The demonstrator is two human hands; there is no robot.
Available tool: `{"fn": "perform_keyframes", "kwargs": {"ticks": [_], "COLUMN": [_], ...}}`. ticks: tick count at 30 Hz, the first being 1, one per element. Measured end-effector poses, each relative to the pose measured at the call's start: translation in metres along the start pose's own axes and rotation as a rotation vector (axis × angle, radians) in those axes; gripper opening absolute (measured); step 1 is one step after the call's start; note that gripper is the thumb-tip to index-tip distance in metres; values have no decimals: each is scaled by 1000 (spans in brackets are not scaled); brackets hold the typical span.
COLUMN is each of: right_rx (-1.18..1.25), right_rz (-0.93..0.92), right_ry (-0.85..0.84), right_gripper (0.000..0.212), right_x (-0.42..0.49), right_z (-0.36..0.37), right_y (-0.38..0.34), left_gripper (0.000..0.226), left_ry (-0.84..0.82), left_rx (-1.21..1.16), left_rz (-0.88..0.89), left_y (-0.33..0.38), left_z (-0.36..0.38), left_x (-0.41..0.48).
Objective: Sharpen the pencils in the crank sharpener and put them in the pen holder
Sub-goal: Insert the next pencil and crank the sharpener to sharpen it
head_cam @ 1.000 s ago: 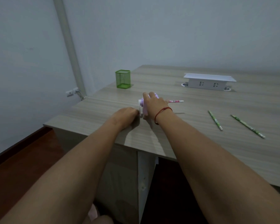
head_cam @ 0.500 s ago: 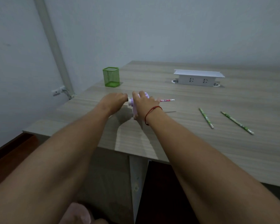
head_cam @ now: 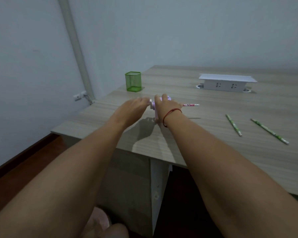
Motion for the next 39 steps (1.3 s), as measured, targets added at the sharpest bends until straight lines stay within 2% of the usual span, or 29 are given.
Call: {"fn": "perform_keyframes", "kwargs": {"ticks": [4, 8, 13, 19, 23, 29, 33, 39], "right_rx": [-50, -11, 5, 25, 38, 43, 39, 47], "right_rz": [-25, -22, -54, -114, -124, -133, -120, -125], "right_ry": [55, 59, 106, 167, 162, 127, 90, 39], "right_gripper": [68, 74, 70, 63, 73, 82, 78, 83], "right_x": [0, 3, 6, 3, 1, -1, -3, -3], "right_z": [1, 3, 6, 5, 4, 0, -4, -10], "right_y": [2, 3, 4, 6, 6, 6, 5, 5], "left_gripper": [17, 17, 20, 17, 18, 19, 22, 20], "left_ry": [-18, -39, -223, -358, -422, -448, -336, -325], "left_rx": [-25, -20, -72, -52, -26, 83, 234, 273], "left_rz": [-5, 10, -142, -231, -247, -220, -140, -112], "left_y": [4, 2, 7, 3, -1, -5, -6, -14], "left_z": [-1, 5, 36, 44, 50, 53, 58, 66], "left_x": [-3, -12, -27, -11, 0, 17, 23, 33]}}
Point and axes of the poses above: each hand's wrist, its own x-axis towards the middle knuckle, its own z-axis out of the palm, y = z × x, the point moved 4 cm from there along x, towards the middle knuckle, and after that the axes turned 15 degrees about -z, right-handed, at the moved point
